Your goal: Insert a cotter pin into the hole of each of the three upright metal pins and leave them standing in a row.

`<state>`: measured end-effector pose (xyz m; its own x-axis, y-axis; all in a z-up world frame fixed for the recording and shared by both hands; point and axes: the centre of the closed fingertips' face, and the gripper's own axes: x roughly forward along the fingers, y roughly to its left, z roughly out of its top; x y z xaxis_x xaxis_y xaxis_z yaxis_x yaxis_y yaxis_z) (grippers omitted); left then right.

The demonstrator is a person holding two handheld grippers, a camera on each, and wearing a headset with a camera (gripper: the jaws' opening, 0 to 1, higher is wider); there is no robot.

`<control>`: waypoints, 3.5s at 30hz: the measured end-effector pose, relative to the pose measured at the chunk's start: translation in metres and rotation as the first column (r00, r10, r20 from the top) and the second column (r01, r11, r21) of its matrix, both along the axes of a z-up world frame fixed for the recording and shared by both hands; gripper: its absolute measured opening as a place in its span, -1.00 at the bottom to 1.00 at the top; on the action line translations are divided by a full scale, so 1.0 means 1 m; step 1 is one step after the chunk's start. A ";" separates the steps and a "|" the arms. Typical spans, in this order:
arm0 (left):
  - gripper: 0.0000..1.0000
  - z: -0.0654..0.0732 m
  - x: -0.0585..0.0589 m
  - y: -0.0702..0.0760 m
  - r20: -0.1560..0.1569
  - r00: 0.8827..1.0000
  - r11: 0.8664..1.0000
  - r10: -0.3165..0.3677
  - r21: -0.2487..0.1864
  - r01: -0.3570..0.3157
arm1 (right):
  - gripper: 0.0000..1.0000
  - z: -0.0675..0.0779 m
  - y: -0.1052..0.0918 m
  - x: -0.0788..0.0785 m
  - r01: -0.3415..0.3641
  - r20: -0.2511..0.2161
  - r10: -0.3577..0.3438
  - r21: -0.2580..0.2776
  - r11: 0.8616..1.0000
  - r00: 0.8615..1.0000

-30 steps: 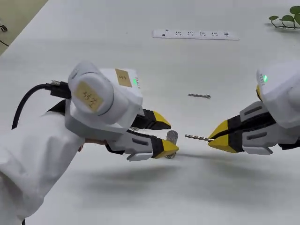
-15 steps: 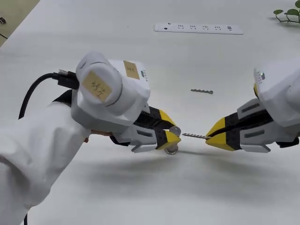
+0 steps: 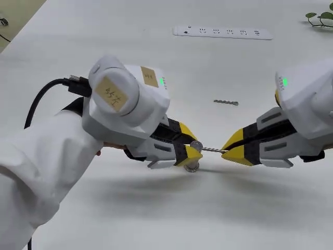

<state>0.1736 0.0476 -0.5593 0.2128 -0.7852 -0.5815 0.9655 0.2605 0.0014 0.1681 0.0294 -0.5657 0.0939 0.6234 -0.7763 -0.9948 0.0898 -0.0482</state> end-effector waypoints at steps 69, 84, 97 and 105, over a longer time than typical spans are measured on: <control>-0.80 -0.001 0.002 -0.001 -0.012 1.000 1.000 -0.011 0.020 0.011 | -1.00 0.004 0.018 0.003 -0.071 0.024 0.070 0.051 0.996 0.997; -0.31 0.008 -0.005 0.012 -0.002 0.998 0.997 0.063 -0.051 -0.063 | -0.79 0.007 0.020 0.001 -0.053 0.022 0.051 0.067 0.996 0.998; 0.40 0.026 -0.035 0.036 -0.062 0.974 0.959 0.218 -0.169 -0.226 | -0.62 0.005 0.026 0.005 0.019 -0.022 -0.017 0.096 0.995 1.000; 0.58 0.020 -0.047 0.053 -0.089 0.960 0.954 0.264 -0.121 -0.273 | -0.66 0.001 0.032 0.001 0.009 -0.041 -0.005 0.095 0.995 0.999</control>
<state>0.1261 0.1010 -0.5395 0.3881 -0.7750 -0.4987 0.8562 0.5035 -0.1161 0.1691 0.0618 -0.5642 0.0681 0.6943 -0.7165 -0.9951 0.0989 0.0013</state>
